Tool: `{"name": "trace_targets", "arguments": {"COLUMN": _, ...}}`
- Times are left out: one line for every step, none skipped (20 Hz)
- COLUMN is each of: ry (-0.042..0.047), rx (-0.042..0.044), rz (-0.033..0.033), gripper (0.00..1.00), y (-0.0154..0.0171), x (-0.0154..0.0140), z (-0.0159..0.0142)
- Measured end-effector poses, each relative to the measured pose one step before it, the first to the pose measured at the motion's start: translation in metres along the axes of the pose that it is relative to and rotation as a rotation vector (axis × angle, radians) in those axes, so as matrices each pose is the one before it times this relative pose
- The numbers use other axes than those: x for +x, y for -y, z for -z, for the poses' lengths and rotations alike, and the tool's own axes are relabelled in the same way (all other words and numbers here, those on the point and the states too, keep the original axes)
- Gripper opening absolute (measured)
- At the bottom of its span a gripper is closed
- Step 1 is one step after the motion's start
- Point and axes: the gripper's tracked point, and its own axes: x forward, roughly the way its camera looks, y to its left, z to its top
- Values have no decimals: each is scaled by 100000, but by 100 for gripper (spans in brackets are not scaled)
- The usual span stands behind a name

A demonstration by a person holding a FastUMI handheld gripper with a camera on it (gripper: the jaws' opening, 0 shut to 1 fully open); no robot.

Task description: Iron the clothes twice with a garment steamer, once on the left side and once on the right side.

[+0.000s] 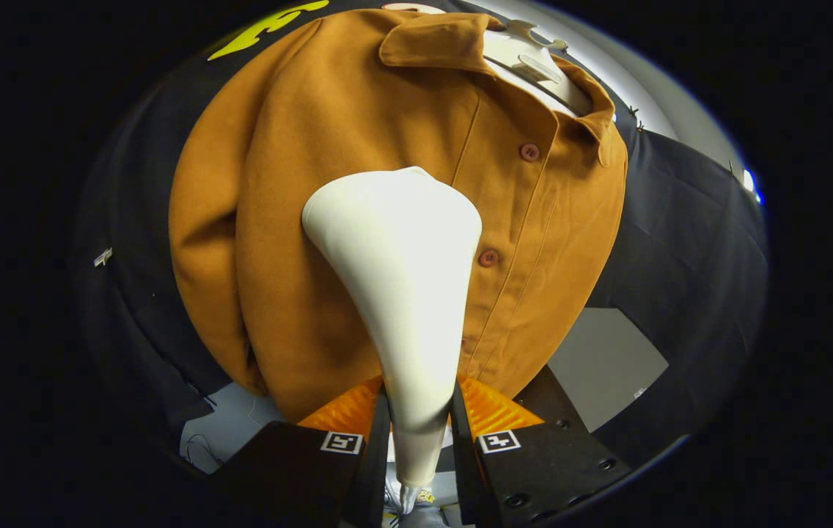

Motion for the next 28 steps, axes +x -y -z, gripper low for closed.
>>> {"name": "trace_targets", "arguments": {"ry": -1043, "rx": -387, "rz": -462, "gripper": 42, "y": -155, "x": 147, "z": 545}}
{"name": "trace_targets", "arguments": {"ry": -968, "rx": -411, "rz": -286, "gripper": 42, "y": -175, "x": 98, "z": 564}}
{"name": "trace_targets", "arguments": {"ry": -1043, "rx": -319, "rz": -229, "gripper": 43, "y": -2, "x": 182, "z": 181}}
{"name": "trace_targets", "arguments": {"ry": -976, "rx": -247, "rz": -341, "gripper": 42, "y": -55, "x": 144, "z": 419}}
{"name": "trace_targets", "arguments": {"ry": -762, "rx": -145, "rz": -336, "gripper": 43, "y": -129, "x": 86, "z": 430}}
{"name": "trace_targets", "arguments": {"ry": -776, "rx": -228, "rz": -221, "gripper": 43, "y": -111, "x": 157, "z": 454}}
{"name": "trace_targets", "arguments": {"ry": -987, "rx": -432, "rz": -189, "gripper": 43, "y": -135, "x": 167, "z": 485}}
{"name": "trace_targets", "arguments": {"ry": -1535, "rx": -542, "rz": -390, "gripper": 43, "y": -195, "x": 241, "z": 484}}
{"name": "trace_targets", "arguments": {"ry": -922, "rx": -296, "rz": -195, "gripper": 43, "y": -70, "x": 155, "z": 400}}
{"name": "trace_targets", "arguments": {"ry": -1370, "rx": -437, "rz": -117, "gripper": 43, "y": -83, "x": 262, "z": 614}}
{"name": "trace_targets", "arguments": {"ry": -1291, "rx": -283, "rz": -130, "gripper": 43, "y": -108, "x": 347, "z": 541}}
{"name": "trace_targets", "arguments": {"ry": -1376, "rx": -289, "rz": -258, "gripper": 43, "y": -177, "x": 379, "z": 589}}
{"name": "trace_targets", "arguments": {"ry": -1257, "rx": -346, "rz": -260, "gripper": 43, "y": -137, "x": 277, "z": 443}}
{"name": "trace_targets", "arguments": {"ry": -1122, "rx": -356, "rz": -287, "gripper": 43, "y": -39, "x": 297, "z": 532}}
{"name": "trace_targets", "arguments": {"ry": -1156, "rx": -318, "rz": -341, "gripper": 43, "y": -160, "x": 224, "z": 512}}
{"name": "trace_targets", "arguments": {"ry": -1186, "rx": -350, "rz": -366, "gripper": 43, "y": -159, "x": 309, "z": 671}}
{"name": "trace_targets", "arguments": {"ry": -1137, "rx": -340, "rz": -274, "gripper": 43, "y": -99, "x": 181, "z": 482}}
{"name": "trace_targets", "arguments": {"ry": -1103, "rx": -280, "rz": -348, "gripper": 43, "y": -116, "x": 340, "z": 549}}
{"name": "trace_targets", "arguments": {"ry": -1216, "rx": -182, "rz": -361, "gripper": 43, "y": -45, "x": 424, "z": 515}}
{"name": "trace_targets", "arguments": {"ry": -1274, "rx": -101, "rz": -501, "gripper": 43, "y": -82, "x": 418, "z": 613}}
{"name": "trace_targets", "arguments": {"ry": -1356, "rx": -213, "rz": -551, "gripper": 42, "y": -82, "x": 379, "z": 539}}
{"name": "trace_targets", "arguments": {"ry": -1498, "rx": -226, "rz": -543, "gripper": 43, "y": -35, "x": 288, "z": 601}}
{"name": "trace_targets", "arguments": {"ry": -1315, "rx": -129, "rz": -394, "gripper": 43, "y": -59, "x": 306, "z": 473}}
{"name": "trace_targets", "arguments": {"ry": -1257, "rx": -229, "rz": -335, "gripper": 43, "y": -53, "x": 334, "z": 460}}
{"name": "trace_targets", "arguments": {"ry": -1019, "rx": -214, "rz": -433, "gripper": 43, "y": -54, "x": 200, "z": 411}}
{"name": "trace_targets", "arguments": {"ry": -848, "rx": -225, "rz": -395, "gripper": 43, "y": -84, "x": 194, "z": 261}}
{"name": "trace_targets", "arguments": {"ry": -771, "rx": -212, "rz": -418, "gripper": 43, "y": 6, "x": 200, "z": 336}}
{"name": "trace_targets", "arguments": {"ry": -677, "rx": -95, "rz": -509, "gripper": 43, "y": -78, "x": 191, "z": 472}}
